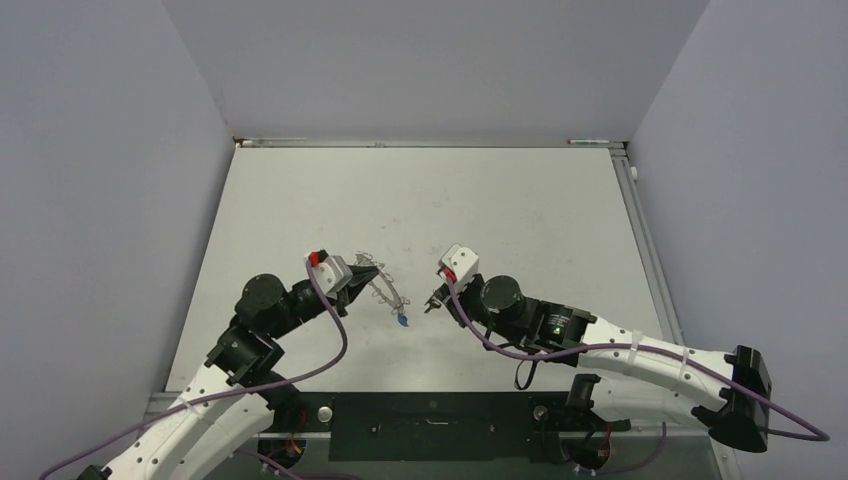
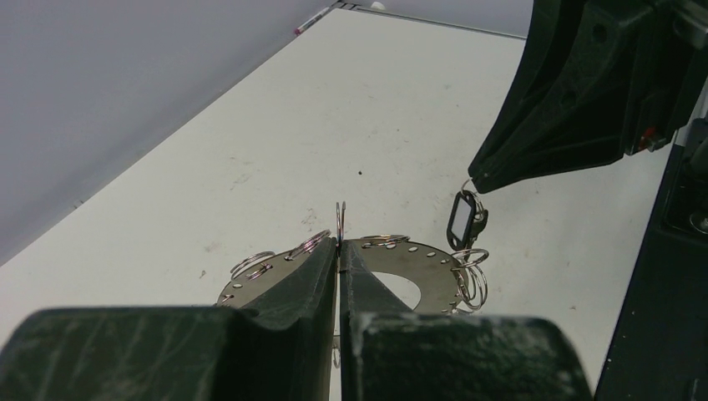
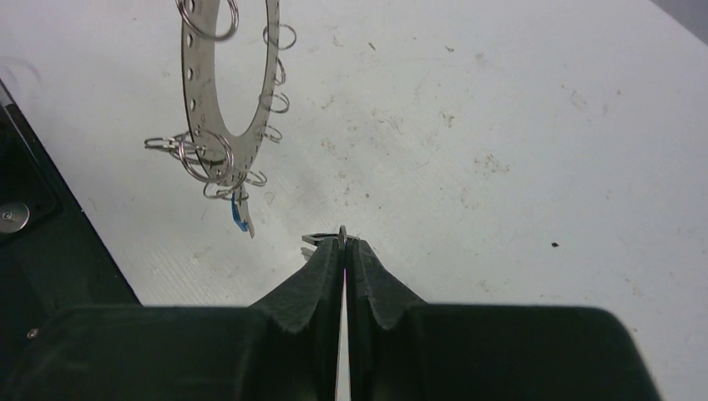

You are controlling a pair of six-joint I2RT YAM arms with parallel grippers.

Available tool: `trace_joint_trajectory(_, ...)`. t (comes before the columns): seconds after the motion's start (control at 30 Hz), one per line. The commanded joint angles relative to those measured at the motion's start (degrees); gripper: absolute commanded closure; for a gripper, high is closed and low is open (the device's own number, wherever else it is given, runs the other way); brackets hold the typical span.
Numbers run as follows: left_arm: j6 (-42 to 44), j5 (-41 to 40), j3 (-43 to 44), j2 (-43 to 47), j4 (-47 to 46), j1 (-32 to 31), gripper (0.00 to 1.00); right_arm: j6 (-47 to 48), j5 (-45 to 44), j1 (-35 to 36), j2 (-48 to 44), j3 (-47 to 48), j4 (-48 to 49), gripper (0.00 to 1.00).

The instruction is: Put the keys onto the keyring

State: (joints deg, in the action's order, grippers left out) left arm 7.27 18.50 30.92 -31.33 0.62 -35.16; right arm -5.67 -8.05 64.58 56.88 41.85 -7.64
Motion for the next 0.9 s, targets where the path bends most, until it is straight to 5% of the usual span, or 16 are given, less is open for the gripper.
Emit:
trace_joint_trajectory(0.0, -0.5, 4.3, 3.3, -0.5, -4.2, 0.2, 1.0, 4.5, -1.3, 0.4, -1.6, 4.6, -0.3, 0.95)
trace_joint_trajectory(0.23, -1.2, 7.3, 3.3, -1.7, -4.5, -0.4, 1.0, 7.9, -3.8, 0.3, -1.8, 7.7, -1.0, 0.95)
trace_joint_trajectory(0.87, -3.3, 6.8, 3.8, -5.6, -4.5, -1.4, 1.0, 15.9, 11.5, 0.4, 4.6, 13.5, 2.1, 0.95)
